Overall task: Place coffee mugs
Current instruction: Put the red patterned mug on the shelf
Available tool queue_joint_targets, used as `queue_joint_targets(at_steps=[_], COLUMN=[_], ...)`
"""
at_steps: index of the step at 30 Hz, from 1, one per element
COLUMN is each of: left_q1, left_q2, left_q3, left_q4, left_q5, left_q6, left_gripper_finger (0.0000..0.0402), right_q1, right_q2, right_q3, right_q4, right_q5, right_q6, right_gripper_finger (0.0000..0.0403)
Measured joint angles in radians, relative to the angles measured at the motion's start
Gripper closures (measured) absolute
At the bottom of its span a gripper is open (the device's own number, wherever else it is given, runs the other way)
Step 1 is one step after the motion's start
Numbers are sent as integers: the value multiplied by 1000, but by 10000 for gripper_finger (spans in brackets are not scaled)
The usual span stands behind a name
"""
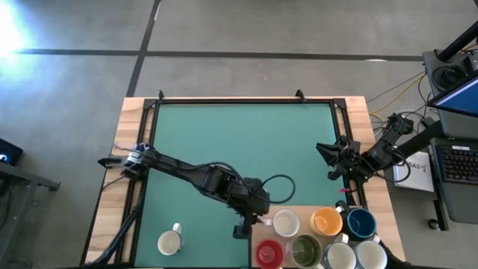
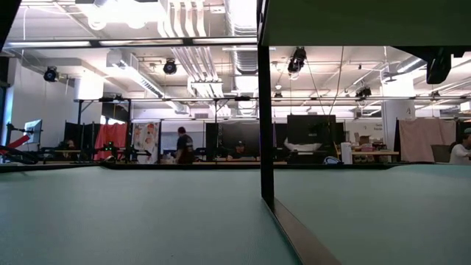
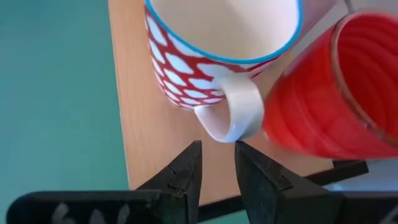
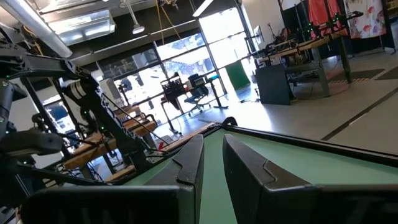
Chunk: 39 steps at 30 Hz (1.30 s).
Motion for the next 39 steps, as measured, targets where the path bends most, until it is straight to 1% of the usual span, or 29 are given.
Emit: queue_joint_targets(at_steps=[8,13,20,23,31,39], left_q1=[3,7,6,0,-16,-16], left_q2=[0,-5,-3,3,4,5], left_q3=[0,1,96,115,79,29], left_q4=[80,71,69,68,76,198], left_q5=[-7,-9,-9,-8,-6,-6], left_q6=[35,48,136,162,130,138], left_gripper_finger=[324,324,324,324,324,324], right_q1=[0,0,0,0,0,0], right_q2=[0,0,0,0,0,0], right_q3=[0,0,0,0,0,0], right_q4=[0,0,0,0,0,0], right_q5=[0,0,0,0,0,0], right_q6=[0,0,0,0,0,0], right_gripper_finger=[353,353,353,353,353,353])
